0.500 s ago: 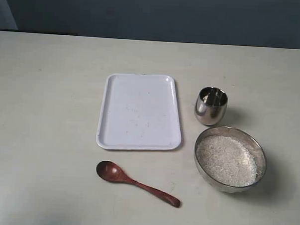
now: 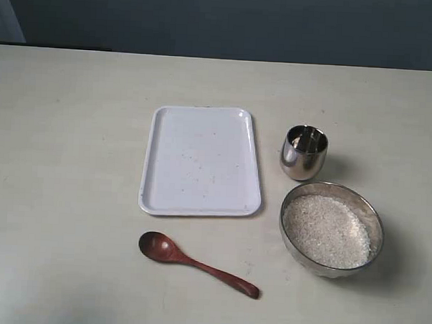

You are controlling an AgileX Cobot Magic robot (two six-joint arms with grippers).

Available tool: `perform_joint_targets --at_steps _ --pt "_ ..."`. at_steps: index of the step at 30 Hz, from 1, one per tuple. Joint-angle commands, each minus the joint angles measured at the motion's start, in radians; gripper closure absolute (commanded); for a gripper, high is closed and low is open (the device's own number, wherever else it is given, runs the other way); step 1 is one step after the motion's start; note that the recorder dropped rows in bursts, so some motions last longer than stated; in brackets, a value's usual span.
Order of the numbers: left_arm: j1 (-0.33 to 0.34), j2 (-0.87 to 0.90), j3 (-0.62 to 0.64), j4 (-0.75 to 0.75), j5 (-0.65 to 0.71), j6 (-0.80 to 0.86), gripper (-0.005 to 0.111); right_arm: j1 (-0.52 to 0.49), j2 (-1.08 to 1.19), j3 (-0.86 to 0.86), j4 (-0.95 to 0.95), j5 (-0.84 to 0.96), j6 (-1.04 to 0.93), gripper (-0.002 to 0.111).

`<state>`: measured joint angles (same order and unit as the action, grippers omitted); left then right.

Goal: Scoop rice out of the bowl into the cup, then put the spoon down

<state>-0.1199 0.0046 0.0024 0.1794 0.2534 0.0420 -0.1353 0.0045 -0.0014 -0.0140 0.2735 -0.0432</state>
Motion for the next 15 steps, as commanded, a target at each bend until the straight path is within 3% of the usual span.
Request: perform_joint_targets --at_steps 1,4,11,15 --pt "0.001 -0.005 -0.002 -0.002 -0.014 -0.006 0.106 -0.003 -0.005 0.001 -0.045 -0.262 -0.007 0.109" --pt "0.001 -0.005 -0.002 -0.002 -0.014 -0.006 0.106 -0.003 -0.005 0.001 -0.043 -0.429 -0.007 0.109" --pt "0.001 -0.005 -0.002 -0.002 -0.014 -0.006 0.106 -0.003 -0.005 0.001 -0.04 -0.563 0.027 0.109" --pt "0.001 -0.005 -0.002 -0.002 -0.014 -0.006 0.106 -0.003 -0.005 0.001 0.108 -0.605 0.437 0.109"
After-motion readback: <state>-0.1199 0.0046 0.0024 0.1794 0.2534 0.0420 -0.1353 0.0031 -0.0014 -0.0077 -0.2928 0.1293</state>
